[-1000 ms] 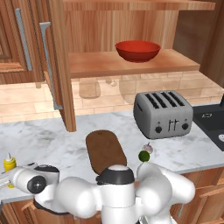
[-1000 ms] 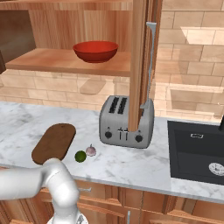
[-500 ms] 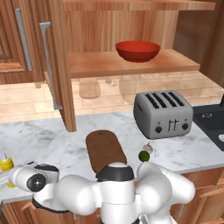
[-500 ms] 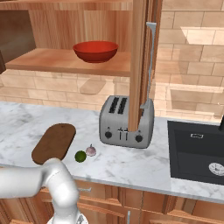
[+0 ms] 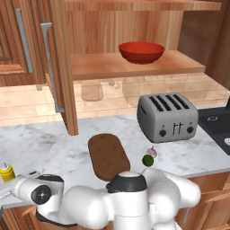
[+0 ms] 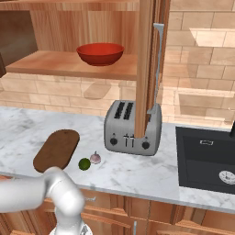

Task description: Open the cabinet. Place the bowl and condiment on the counter. Then place the lime and garlic on the cutting board.

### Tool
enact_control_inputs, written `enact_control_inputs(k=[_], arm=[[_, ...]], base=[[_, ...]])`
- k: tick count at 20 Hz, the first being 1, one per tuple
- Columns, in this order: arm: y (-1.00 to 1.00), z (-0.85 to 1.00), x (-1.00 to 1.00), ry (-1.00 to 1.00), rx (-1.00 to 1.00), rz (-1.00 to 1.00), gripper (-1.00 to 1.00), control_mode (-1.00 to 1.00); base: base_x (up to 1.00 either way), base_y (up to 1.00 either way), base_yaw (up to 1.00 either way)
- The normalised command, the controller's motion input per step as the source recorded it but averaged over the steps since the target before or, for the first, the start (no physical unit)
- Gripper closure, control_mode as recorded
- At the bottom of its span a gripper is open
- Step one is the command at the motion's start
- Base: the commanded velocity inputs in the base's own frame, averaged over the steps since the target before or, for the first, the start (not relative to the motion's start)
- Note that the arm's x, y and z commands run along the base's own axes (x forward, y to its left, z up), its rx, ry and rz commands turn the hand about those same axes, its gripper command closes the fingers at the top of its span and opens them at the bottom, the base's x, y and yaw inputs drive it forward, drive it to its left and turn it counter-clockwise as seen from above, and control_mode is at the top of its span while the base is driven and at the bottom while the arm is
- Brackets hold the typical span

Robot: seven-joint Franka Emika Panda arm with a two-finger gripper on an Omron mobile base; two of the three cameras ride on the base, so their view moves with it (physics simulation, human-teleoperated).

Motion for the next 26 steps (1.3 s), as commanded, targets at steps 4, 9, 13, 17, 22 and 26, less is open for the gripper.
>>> enact_control_inputs(k=[4, 9, 13, 17, 22, 26], arm=[[-0.11, 0.26, -0.71, -0.04, 0.01, 0.0, -1.0, -1.0], [-0.21, 0.66, -0.61, -0.06, 0.06, 0.0, -1.0, -1.0], [-0.31, 0.66, -0.53, 0.0, 0.06, 0.0, -1.0, -1.0], [-0.53, 0.43, -0.7, 0.0, 0.03, -0.07, -1.0, -1.0], [-0.65, 0.18, -0.79, 0.0, 0.02, -0.11, -1.0, -1.0], [-0.55, 0.18, -0.62, 0.01, 0.05, -0.06, -1.0, -1.0]], base=[[0.0, 0.0, 0.0], [0.0, 0.0, 0.0], [0.0, 0.0, 0.0], [0.0, 0.0, 0.0], [0.0, 0.0, 0.0], [0.0, 0.0, 0.0]])
